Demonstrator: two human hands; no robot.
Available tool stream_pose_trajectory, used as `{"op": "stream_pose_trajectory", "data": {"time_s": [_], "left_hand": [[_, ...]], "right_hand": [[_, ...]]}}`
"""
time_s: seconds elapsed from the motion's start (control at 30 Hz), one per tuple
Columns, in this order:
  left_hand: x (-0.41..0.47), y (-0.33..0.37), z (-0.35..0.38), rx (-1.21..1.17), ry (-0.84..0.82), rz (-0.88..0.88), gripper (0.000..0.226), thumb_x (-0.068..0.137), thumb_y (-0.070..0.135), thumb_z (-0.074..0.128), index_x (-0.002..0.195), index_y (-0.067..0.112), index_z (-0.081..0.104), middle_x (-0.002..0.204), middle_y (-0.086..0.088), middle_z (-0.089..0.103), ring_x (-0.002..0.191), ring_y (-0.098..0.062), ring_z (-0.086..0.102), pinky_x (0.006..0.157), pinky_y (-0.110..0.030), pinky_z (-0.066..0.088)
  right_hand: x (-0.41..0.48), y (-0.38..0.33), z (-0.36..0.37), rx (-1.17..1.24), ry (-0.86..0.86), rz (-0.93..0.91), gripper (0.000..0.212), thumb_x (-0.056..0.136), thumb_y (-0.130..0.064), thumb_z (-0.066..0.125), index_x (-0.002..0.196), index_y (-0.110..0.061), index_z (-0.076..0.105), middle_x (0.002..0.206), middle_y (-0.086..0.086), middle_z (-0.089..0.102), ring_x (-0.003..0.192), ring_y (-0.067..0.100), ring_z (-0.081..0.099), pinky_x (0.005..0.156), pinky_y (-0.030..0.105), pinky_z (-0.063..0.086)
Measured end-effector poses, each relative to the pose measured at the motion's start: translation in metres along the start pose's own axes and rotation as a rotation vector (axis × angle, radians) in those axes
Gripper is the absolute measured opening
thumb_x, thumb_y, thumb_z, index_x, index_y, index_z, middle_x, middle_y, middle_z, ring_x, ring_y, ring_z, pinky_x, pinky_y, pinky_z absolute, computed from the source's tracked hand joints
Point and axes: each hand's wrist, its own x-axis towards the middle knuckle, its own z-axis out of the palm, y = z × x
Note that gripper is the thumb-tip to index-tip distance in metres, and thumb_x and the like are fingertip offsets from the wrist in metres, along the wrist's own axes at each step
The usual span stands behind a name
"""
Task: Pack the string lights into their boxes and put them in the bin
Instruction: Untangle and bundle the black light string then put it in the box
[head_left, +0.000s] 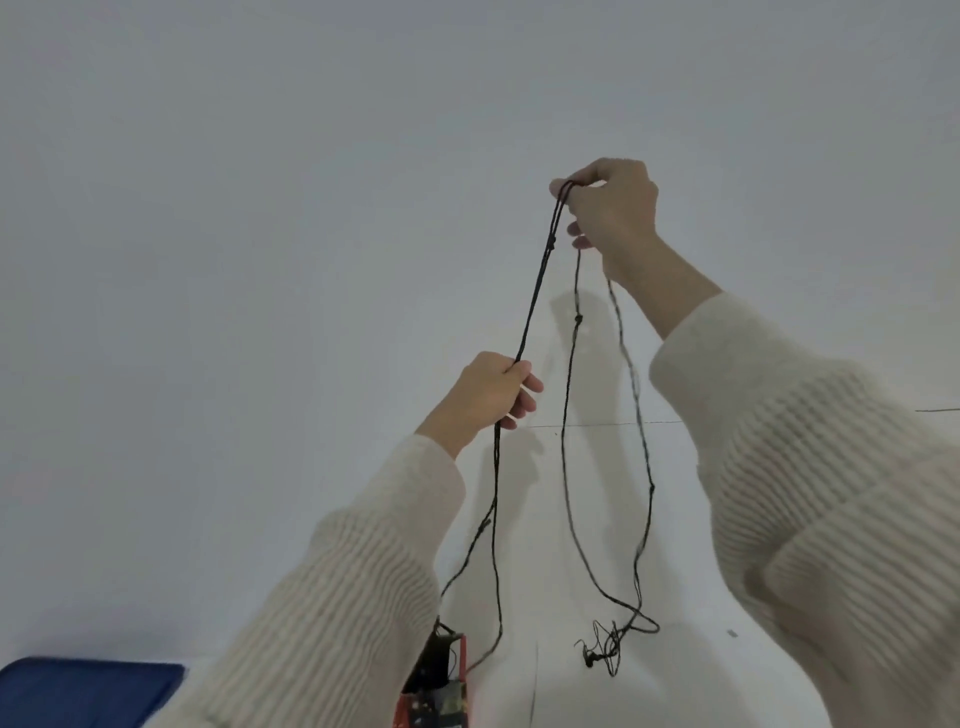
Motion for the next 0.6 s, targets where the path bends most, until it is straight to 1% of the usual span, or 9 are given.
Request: {"op": "stream_pose_trajectory", "data": {"time_s": [0.1, 0.17, 0.23, 0.3, 0.37, 0.4, 0.43, 0.5, 0.6], "left_hand": [[0.003, 0.006, 0.008, -0.065, 0.059, -0.074, 0.020, 0.097, 0.016, 0.040, 0.113, 0.009, 0.051, 0.086, -0.002, 0.051, 0.072, -0.013, 0.050, 0.066, -0.025, 0.048], [0.006, 0.011, 0.014, -0.265, 0.077, -0.036, 0.046, 0.092, 0.014, 0.050, 0.135, 0.017, 0.034, 0.112, -0.001, 0.047, 0.101, -0.015, 0.047, 0.087, -0.029, 0.038], [0.003, 0.019, 0.019, -0.457, 0.022, 0.026, 0.060, 0.088, 0.018, 0.058, 0.140, 0.021, 0.029, 0.126, 0.003, 0.043, 0.116, -0.012, 0.039, 0.097, -0.031, 0.028], [0.002, 0.022, 0.023, -0.433, -0.033, 0.078, 0.051, 0.088, 0.026, 0.061, 0.133, 0.020, 0.037, 0.118, 0.005, 0.055, 0.108, -0.008, 0.049, 0.093, -0.029, 0.031], [0.003, 0.016, 0.023, -0.349, -0.062, 0.098, 0.031, 0.091, 0.025, 0.059, 0.119, 0.014, 0.051, 0.085, 0.002, 0.065, 0.080, -0.008, 0.063, 0.084, -0.029, 0.038], [0.004, 0.011, 0.021, -0.326, -0.083, 0.096, 0.019, 0.094, 0.022, 0.055, 0.109, 0.011, 0.057, 0.069, 0.003, 0.060, 0.063, -0.008, 0.063, 0.079, -0.031, 0.043], [0.005, 0.003, 0.018, -0.309, -0.107, 0.080, 0.016, 0.096, 0.020, 0.051, 0.099, 0.009, 0.061, 0.060, 0.003, 0.051, 0.050, -0.008, 0.057, 0.076, -0.033, 0.049], [0.004, -0.012, 0.008, -0.279, -0.143, -0.015, 0.020, 0.097, 0.020, 0.048, 0.090, 0.010, 0.062, 0.055, 0.004, 0.038, 0.040, -0.006, 0.043, 0.064, -0.028, 0.055], [0.000, -0.033, -0.013, -0.179, -0.200, -0.142, 0.019, 0.095, 0.022, 0.052, 0.086, 0.011, 0.064, 0.048, 0.009, 0.034, 0.038, -0.005, 0.033, 0.049, -0.019, 0.048]], "right_hand": [[-0.004, -0.004, 0.004, 0.098, -0.137, 0.084, 0.016, 0.083, -0.008, 0.067, 0.069, -0.010, 0.059, 0.072, 0.008, 0.056, 0.050, 0.021, 0.053, 0.049, 0.025, 0.053], [-0.006, -0.009, 0.007, 0.146, -0.199, 0.102, 0.017, 0.083, 0.002, 0.062, 0.068, -0.006, 0.063, 0.070, 0.011, 0.057, 0.053, 0.024, 0.056, 0.058, 0.028, 0.058], [-0.008, -0.017, 0.012, 0.242, -0.256, 0.123, 0.021, 0.084, 0.009, 0.057, 0.067, -0.002, 0.063, 0.068, 0.013, 0.058, 0.058, 0.028, 0.058, 0.067, 0.034, 0.060], [-0.011, -0.025, 0.014, 0.427, -0.313, 0.160, 0.018, 0.085, 0.012, 0.055, 0.069, 0.004, 0.061, 0.069, 0.014, 0.056, 0.060, 0.025, 0.057, 0.067, 0.036, 0.060], [-0.009, -0.029, 0.011, 0.608, -0.286, 0.209, 0.017, 0.086, 0.013, 0.053, 0.072, 0.006, 0.060, 0.070, 0.015, 0.054, 0.062, 0.024, 0.056, 0.062, 0.033, 0.060], [-0.007, -0.027, 0.007, 0.680, -0.244, 0.236, 0.018, 0.087, 0.013, 0.052, 0.073, 0.006, 0.060, 0.071, 0.015, 0.054, 0.062, 0.024, 0.056, 0.059, 0.032, 0.060], [-0.005, -0.024, 0.003, 0.739, -0.193, 0.262, 0.019, 0.089, 0.013, 0.049, 0.073, 0.006, 0.059, 0.071, 0.016, 0.054, 0.061, 0.024, 0.056, 0.056, 0.030, 0.059], [-0.003, -0.007, -0.007, 0.836, -0.067, 0.314, 0.024, 0.092, 0.011, 0.043, 0.072, 0.004, 0.056, 0.069, 0.015, 0.052, 0.057, 0.024, 0.053, 0.049, 0.026, 0.056], [-0.005, 0.034, -0.025, 0.963, 0.149, 0.409, 0.030, 0.095, 0.009, 0.036, 0.069, 0.000, 0.049, 0.068, 0.014, 0.047, 0.054, 0.024, 0.047, 0.042, 0.023, 0.051]]}}
